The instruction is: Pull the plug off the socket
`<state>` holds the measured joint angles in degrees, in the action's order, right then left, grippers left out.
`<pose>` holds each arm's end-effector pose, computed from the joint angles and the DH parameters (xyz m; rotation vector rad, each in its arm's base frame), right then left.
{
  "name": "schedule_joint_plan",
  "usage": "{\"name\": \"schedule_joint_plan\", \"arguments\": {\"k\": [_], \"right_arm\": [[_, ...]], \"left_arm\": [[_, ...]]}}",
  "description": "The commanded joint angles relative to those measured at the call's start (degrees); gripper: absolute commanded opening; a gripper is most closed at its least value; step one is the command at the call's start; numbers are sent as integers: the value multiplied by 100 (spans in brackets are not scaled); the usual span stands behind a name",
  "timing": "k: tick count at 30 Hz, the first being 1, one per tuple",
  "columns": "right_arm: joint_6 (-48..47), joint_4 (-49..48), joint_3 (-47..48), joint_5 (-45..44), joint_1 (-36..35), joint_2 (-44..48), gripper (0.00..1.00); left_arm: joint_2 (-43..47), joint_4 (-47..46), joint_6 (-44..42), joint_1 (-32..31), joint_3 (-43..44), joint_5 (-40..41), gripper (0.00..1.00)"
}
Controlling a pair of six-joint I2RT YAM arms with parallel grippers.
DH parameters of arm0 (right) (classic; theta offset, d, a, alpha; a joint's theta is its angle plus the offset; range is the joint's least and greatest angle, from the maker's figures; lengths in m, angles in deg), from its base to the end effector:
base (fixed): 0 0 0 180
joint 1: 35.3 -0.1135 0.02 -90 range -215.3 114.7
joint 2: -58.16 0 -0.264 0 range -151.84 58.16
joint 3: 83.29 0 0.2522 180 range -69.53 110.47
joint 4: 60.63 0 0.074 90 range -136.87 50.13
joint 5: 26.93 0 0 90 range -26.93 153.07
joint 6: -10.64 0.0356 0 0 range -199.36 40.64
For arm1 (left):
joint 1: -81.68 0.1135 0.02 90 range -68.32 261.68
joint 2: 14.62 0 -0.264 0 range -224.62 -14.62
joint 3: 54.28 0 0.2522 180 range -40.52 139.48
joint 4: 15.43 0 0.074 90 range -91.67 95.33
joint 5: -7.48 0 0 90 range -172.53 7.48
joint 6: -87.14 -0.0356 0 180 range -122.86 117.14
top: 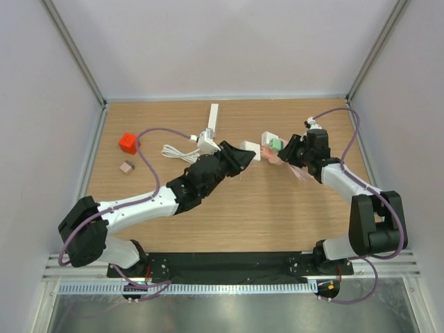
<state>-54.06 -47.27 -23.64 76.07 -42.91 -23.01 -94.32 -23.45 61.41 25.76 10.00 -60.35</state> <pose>0.2995 0.0481 0.2197 0.2105 2.2094 0.5696 0.1916 -0.2592 0.2924 -0.4460 1.7967 -1.2112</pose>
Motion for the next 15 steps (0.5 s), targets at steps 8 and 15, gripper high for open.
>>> {"name": "schedule_joint_plan", "arguments": {"k": [8,15], "right_arm": [[-166,-847,-71,367,295,233,1],[-201,-1409,-256,2215,885,259,1]], "left_arm": [[-125,-660,-632,-77,425,-1276,0],[1385,40,-1839,54,-812,-999,0]]}}
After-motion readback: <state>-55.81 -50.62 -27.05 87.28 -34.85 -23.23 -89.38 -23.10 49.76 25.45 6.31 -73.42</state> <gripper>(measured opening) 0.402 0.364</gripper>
